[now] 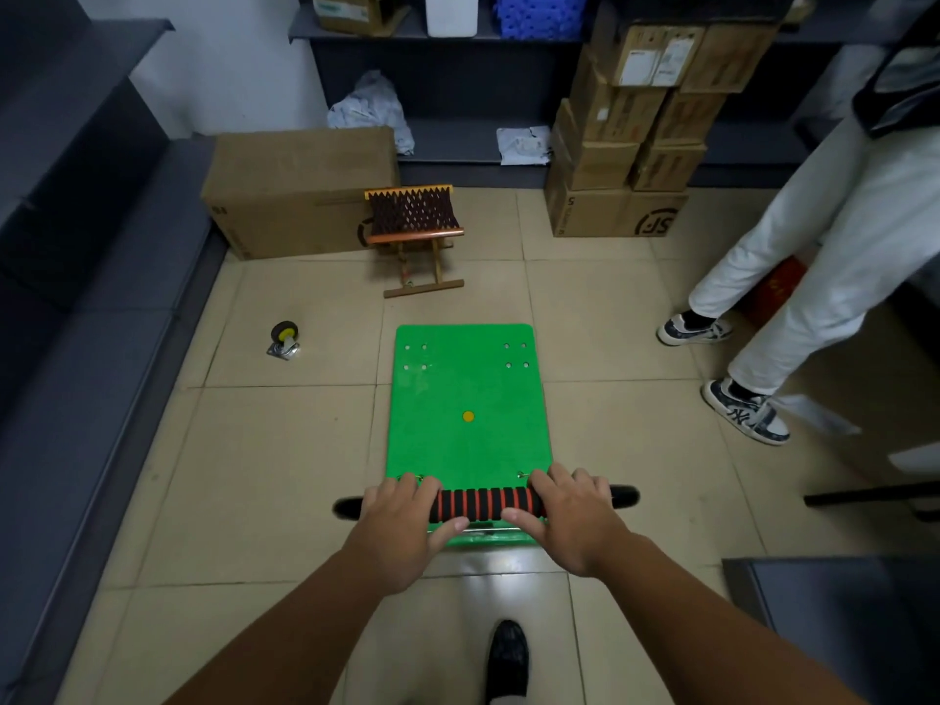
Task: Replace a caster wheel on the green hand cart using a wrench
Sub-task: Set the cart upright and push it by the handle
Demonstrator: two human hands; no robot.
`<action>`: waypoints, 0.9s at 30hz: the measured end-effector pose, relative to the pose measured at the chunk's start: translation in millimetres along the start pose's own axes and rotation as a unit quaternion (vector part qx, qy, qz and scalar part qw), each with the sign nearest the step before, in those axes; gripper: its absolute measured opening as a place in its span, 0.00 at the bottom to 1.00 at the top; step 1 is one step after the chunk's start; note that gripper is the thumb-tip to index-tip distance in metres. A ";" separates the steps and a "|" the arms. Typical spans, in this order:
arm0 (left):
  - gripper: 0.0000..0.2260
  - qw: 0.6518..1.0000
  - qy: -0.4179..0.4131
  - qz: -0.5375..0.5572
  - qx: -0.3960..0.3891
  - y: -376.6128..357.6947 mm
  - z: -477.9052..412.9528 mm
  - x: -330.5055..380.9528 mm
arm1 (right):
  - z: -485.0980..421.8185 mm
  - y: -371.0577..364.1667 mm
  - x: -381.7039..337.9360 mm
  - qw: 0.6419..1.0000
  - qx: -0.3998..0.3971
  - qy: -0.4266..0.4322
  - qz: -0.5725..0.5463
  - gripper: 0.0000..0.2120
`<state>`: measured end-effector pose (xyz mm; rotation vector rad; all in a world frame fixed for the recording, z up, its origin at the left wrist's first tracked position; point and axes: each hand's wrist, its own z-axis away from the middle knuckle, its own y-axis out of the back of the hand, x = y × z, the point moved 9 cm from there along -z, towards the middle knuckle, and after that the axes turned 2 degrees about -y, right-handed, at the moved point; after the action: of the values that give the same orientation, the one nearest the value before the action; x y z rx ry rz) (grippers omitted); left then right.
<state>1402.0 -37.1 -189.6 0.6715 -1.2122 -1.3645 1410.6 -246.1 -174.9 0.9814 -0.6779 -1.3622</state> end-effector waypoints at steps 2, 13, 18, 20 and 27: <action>0.25 1.000 -0.005 -0.005 -0.001 -9.3 19.1 5.0 | 20.2 -11.2 -2.4 1.000 -0.004 -0.003 -0.004 0.30; 0.25 1.000 -0.006 -0.010 -0.007 -60.6 151.6 38.2 | 149.2 -81.1 -18.6 1.000 -0.007 -0.013 -0.015 0.29; 0.25 1.000 0.001 -0.001 -0.003 -88.8 224.4 56.8 | 215.5 -120.8 -27.2 1.000 -0.002 -0.009 -0.028 0.28; 0.25 1.000 0.002 -0.011 0.002 -98.9 254.2 64.1 | 242.7 -137.5 -30.3 0.999 0.002 -0.006 -0.031 0.28; 0.24 1.000 0.010 -0.015 0.001 -133.7 349.0 90.1 | 331.2 -187.2 -42.0 1.000 -0.017 -0.002 -0.004 0.31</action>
<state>1017.7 -48.3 -182.8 0.7060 -1.1913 -1.3788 1027.9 -251.8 -179.5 0.9559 -0.6534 -1.3788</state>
